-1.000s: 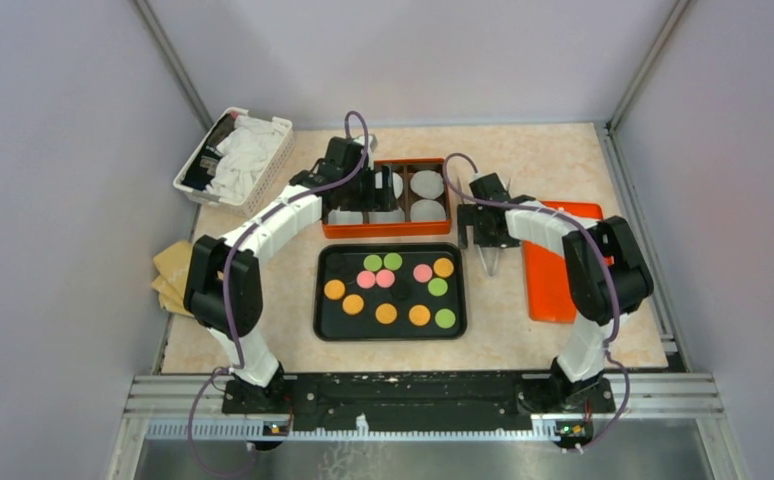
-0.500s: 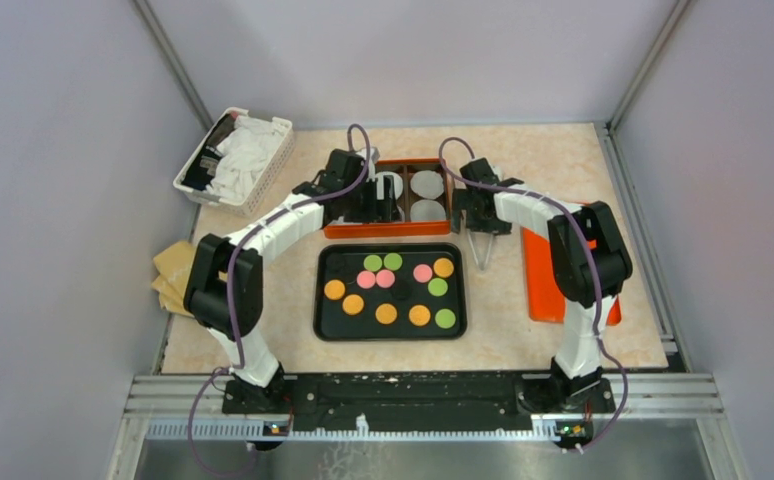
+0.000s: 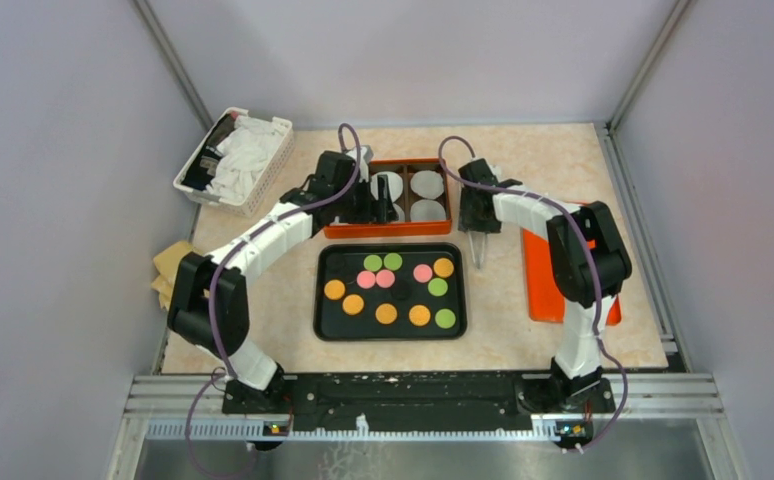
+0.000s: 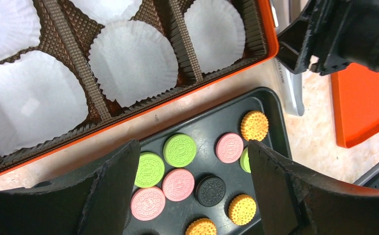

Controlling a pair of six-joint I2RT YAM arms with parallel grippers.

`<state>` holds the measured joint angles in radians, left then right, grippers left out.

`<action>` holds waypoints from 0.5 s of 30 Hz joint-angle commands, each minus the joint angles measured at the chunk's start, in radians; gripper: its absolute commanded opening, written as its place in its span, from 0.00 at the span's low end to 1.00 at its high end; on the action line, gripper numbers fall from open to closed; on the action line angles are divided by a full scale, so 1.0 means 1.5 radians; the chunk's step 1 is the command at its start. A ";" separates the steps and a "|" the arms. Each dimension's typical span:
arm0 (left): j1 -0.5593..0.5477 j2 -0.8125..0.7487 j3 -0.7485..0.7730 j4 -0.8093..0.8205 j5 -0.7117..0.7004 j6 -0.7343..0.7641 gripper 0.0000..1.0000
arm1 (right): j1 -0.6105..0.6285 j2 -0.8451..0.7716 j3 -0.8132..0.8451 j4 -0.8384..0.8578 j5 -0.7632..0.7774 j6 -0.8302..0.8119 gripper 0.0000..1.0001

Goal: Pack the cookies

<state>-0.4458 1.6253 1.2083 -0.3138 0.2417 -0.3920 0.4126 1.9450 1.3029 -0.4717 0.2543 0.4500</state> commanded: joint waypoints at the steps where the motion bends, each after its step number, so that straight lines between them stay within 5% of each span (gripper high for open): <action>1: 0.001 -0.051 -0.010 0.024 -0.006 0.001 0.87 | 0.004 0.026 -0.026 -0.108 0.062 -0.025 0.49; 5: 0.001 -0.057 -0.008 0.020 -0.006 0.001 0.87 | 0.004 -0.007 -0.003 -0.132 0.078 -0.035 0.42; 15: 0.001 -0.074 0.006 0.020 0.011 -0.002 0.87 | 0.005 -0.073 0.120 -0.222 0.099 -0.073 0.45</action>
<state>-0.4458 1.5684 1.2068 -0.3145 0.2440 -0.3923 0.4168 1.9224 1.3705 -0.7242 0.3538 0.3786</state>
